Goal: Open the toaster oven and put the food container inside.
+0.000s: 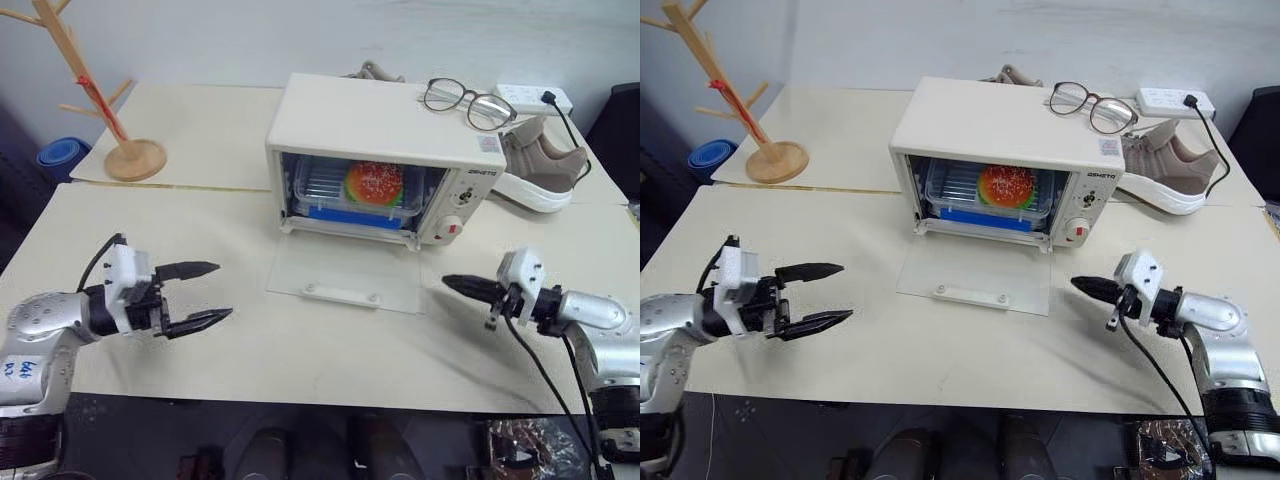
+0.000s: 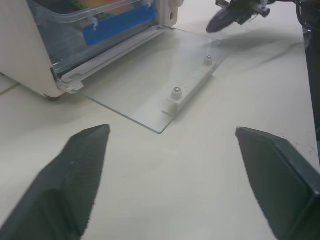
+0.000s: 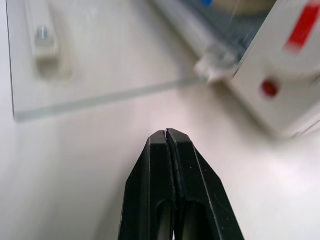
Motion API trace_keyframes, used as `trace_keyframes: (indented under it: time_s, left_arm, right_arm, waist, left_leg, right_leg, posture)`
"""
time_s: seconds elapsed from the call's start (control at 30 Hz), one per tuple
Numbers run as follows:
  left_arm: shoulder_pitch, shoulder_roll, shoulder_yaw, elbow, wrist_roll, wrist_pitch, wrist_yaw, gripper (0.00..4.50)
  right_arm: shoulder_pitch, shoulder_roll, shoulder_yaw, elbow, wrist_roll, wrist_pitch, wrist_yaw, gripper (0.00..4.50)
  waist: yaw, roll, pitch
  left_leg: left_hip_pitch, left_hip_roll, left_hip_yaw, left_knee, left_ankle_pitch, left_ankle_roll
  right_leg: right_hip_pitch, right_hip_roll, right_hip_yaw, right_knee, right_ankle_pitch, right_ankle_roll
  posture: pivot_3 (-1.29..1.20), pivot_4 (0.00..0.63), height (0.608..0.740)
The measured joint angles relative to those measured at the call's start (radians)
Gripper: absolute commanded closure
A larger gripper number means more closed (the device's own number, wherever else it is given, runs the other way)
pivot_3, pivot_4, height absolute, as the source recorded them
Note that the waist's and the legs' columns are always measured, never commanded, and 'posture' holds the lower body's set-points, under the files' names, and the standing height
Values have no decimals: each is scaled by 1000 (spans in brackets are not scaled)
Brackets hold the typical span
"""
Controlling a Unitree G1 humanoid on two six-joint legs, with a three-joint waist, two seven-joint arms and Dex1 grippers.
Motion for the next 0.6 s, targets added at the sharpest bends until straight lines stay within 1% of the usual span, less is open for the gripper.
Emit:
trace_keyframes:
  time_s: [0.07, 0.17, 0.2, 0.27, 0.37, 0.5, 0.6]
  left_arm:
    - [1, 14, -1, -9, -16, 11, -32, 59]
    - [-7, 14, 0, -46, -51, 36, -26, 59]
    - [-10, 13, 1, -51, -59, 45, -21, 59]
    - [-16, -17, 25, -68, -93, 67, 18, 59]
    - [-38, -71, 66, -85, -141, 106, 121, 59]
    - [-40, -113, 101, -119, -170, 137, 232, 59]
    - [-14, -115, 109, -121, -138, 123, 277, 59]
  right_arm:
    - [-16, 40, 36, 32, -15, -44, 29, 4500]
    - [-31, 109, 82, 43, -12, -80, 72, 4500]
    - [-32, 115, 82, 43, -7, -82, 77, 4500]
    - [-34, 143, 65, 27, 42, -81, 85, 4500]
    - [-35, 194, 27, -40, 139, -63, 81, 4500]
    - [-72, 231, -41, -128, 241, 21, 1, 4500]
    - [-118, 246, -88, -167, 312, 104, -71, 4500]
  waist:
    - [-8, 0, 0]
    - [-18, 1, 1]
    - [-21, 1, 1]
    - [-22, 1, 1]
    - [-24, 1, 1]
    - [-22, 1, 1]
    - [-23, 1, 1]
  left_leg:
    - [0, 1, 0, 0, 0, -1]
    - [0, 1, 0, 0, 0, -1]
    - [0, 1, 0, 0, 0, -2]
    - [0, 2, -1, 0, 0, -2]
    - [0, 2, -1, 0, 0, -3]
    - [0, 2, -1, 0, 0, -4]
    - [0, 2, -1, 0, 0, -4]
  right_leg:
    - [0, 1, 0, 0, 0, 0]
    - [-1, 1, 0, 1, 0, 0]
    - [-1, 1, 0, 1, 0, 0]
    - [-1, 1, 0, 1, 0, 0]
    - [-1, 2, 0, 1, 0, 0]
    - [-1, 2, 0, 1, 0, 0]
    - [-1, 2, 0, 1, 0, 0]
  posture:
    - [0, 150, 740]
    - [0, 150, 740]
    - [0, 150, 740]
    - [0, 150, 740]
    - [0, 150, 740]
    - [0, 150, 740]
    - [0, 150, 740]
